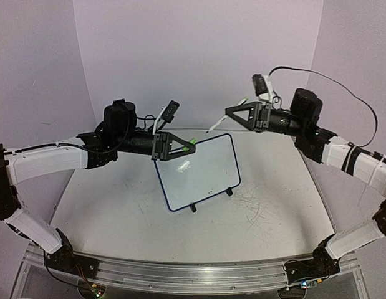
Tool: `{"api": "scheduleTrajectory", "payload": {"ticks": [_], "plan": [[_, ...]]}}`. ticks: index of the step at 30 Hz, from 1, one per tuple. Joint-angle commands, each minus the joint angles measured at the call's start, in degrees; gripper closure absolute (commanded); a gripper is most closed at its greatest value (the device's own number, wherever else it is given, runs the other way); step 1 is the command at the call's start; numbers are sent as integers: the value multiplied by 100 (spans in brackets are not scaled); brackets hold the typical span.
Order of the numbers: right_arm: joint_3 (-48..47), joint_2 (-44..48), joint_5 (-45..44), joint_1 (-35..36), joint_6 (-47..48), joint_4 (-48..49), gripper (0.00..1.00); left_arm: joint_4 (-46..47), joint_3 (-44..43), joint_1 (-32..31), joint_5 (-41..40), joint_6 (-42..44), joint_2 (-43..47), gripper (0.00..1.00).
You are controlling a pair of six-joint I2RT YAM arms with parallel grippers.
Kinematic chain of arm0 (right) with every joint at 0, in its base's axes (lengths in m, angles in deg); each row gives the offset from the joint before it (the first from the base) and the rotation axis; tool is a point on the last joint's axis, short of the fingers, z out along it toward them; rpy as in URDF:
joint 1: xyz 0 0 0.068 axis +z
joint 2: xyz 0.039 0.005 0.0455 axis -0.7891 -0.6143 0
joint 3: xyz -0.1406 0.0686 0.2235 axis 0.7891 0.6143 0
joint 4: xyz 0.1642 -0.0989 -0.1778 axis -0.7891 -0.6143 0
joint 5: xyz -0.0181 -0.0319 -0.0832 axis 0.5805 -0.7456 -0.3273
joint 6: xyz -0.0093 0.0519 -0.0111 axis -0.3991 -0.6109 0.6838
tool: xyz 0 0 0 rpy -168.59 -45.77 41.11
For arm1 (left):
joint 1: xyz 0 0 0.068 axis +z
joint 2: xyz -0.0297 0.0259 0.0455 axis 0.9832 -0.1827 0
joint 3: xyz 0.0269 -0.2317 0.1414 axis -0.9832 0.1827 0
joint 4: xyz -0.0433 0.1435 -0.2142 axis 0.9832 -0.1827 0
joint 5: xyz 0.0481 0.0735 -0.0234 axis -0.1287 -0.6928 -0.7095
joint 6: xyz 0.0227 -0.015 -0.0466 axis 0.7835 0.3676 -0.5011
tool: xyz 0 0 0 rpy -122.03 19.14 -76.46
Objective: Write a sentence on the whiteboard
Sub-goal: Open the pen cap from the whiteboard marker, then put down the pen cap at the corner of the board.
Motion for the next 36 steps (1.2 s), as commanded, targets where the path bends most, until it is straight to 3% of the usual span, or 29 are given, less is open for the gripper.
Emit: {"api": "scheduleTrajectory", "payload": {"ticks": [1, 4, 8, 9, 12, 17, 25, 31, 36], "plan": [[252, 783, -245, -1238, -329, 405, 100, -263, 521, 492, -254, 174, 734, 100], [506, 969, -217, -1703, -471, 422, 100, -753, 808, 678, -824, 396, 1337, 100], [723, 1122, -366, -1775, -251, 274, 100, -2210, 912, 721, -3741, 371, 1953, 100], [756, 1117, -364, -1779, -236, 250, 100, -2564, 920, 732, -4784, 136, 2010, 100], [849, 1068, -347, -1775, -252, 226, 100, -3476, 1030, 939, -6509, -711, 1968, 100], [895, 1060, -326, -1775, -301, 220, 100, -3874, 1402, 1282, -6308, -1646, 1028, 100], [1024, 1267, -343, -1777, -300, 149, 100, -3851, 1203, 1285, -5898, -1676, -1038, 100], [1212, 1430, -392, -1775, -321, 119, 100, -3849, 1144, 1285, -5964, -1562, -1605, 100], [1281, 1449, -404, -1775, -339, 116, 100, -3841, 1101, 1285, -5820, -1493, -1837, 92]]}}
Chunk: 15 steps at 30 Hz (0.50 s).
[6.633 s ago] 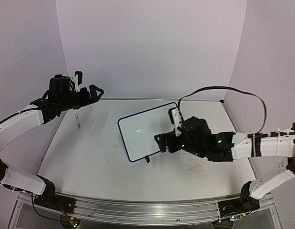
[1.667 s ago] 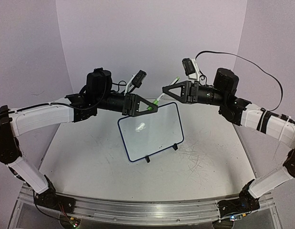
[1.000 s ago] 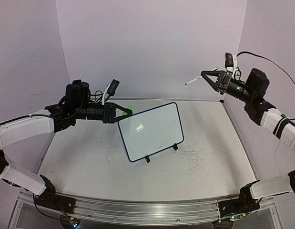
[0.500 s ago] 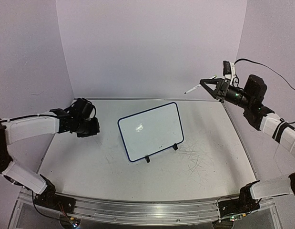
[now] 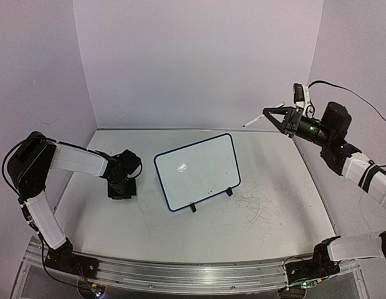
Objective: Write a sentence on the whiteboard
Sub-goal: Put down the pen cap at the corner of the board.
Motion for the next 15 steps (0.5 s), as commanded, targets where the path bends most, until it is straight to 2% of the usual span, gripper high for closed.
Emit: {"api": "scheduleTrajectory", "payload": {"ticks": [1, 8, 12, 15], "plan": [[43, 112, -41, 9, -41, 148, 100, -10, -124, 3, 54, 17, -267, 89], [28, 28, -23, 13, -27, 140, 100, -14, 37, 3, -84, 0, 158, 60], [3, -51, 11, 17, -37, 141, 100, -23, 125, 1, -80, 38, 591, 52], [-15, -96, 14, 24, -18, 131, 100, -101, 70, 3, -60, 115, 986, 50]]}}
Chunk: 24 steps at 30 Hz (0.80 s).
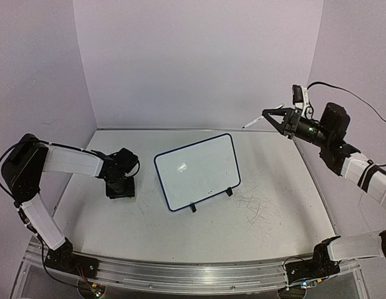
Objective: Write a sentence on the whiteboard
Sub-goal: Put down the pen cap at the corner of the board, then pass from the right arm to the left
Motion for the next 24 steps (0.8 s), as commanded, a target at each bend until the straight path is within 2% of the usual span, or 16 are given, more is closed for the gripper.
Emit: {"api": "scheduleTrajectory", "payload": {"ticks": [1, 3, 7, 11, 15, 17, 21, 24], "plan": [[-64, -84, 35, 32, -14, 126, 100, -161, -82, 18, -79, 106, 874, 50], [-104, -136, 43, 58, 1, 65, 100, -281, -161, 18, -148, 125, 1357, 47], [-161, -242, -41, 264, 96, -9, 100, 60, -512, 18, 65, 458, 2437, 33], [-321, -467, -194, 697, 196, -21, 100, 1425, -1000, 18, 1395, 1134, 3089, 25], [-492, -688, -414, 1264, 280, -8, 100, 3248, -1252, -36, 3817, 894, 2761, 19], [-573, -816, -458, 1493, 251, 36, 100, 4086, -1307, -319, 4648, 555, 2355, 17], [-648, -1053, -259, 1789, 12, 399, 100, 4377, -1790, -1040, 5223, 610, 1488, 19], [-668, -1137, -24, 1883, -147, 638, 100, 4491, -1903, -1233, 5457, 553, 1145, 21]]}}
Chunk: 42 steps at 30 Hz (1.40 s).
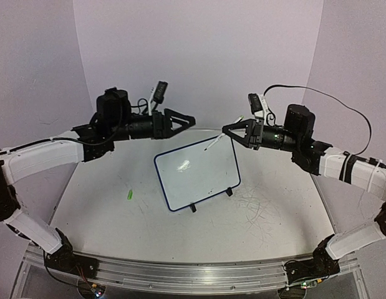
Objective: Write a sentence on the whiteboard
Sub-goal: Pass from the right arm to the left
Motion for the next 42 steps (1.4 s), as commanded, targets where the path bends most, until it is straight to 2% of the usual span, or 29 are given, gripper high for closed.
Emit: {"api": "scheduleTrajectory", "payload": {"ticks": [1, 3, 8, 16, 22, 30, 31, 32, 34, 36, 37, 39, 42], "plan": [[-293, -125, 329, 140, -242, 678, 100, 669, -296, -316, 1127, -77, -511, 21], [-320, -177, 437, 208, -301, 782, 100, 760, -406, -378, 1357, -127, -709, 21], [-328, -226, 451, 270, -309, 837, 100, 808, -638, -516, 1758, -208, -1102, 31], [-326, -229, 478, 283, -303, 844, 100, 869, -637, -528, 1805, -214, -1160, 59], [-309, -209, 449, 282, -303, 849, 100, 877, -561, -527, 1785, -131, -1101, 74], [-274, -189, 559, 281, -294, 794, 99, 873, -527, -501, 1725, -63, -1117, 100], [-294, -189, 545, 281, -267, 723, 97, 873, -528, -502, 1725, -53, -1126, 100], [-338, -185, 532, 284, -183, 579, 87, 873, -528, -491, 1748, -29, -1133, 100], [-456, -165, 513, 281, 54, 146, 54, 870, -514, -458, 1796, 54, -1128, 100], [-675, -66, 390, 279, 661, -527, 16, 860, -470, -417, 1862, 175, -1104, 100], [-758, 9, 240, 284, 971, -884, 5, 856, -452, -406, 1899, 262, -1096, 100], [-785, 262, -116, 280, 1537, -1365, 2, 841, -425, -397, 2015, 428, -1079, 100], [-682, 648, -207, 283, 2425, -1549, 2, 791, -420, -387, 2263, 706, -1086, 100]]}}
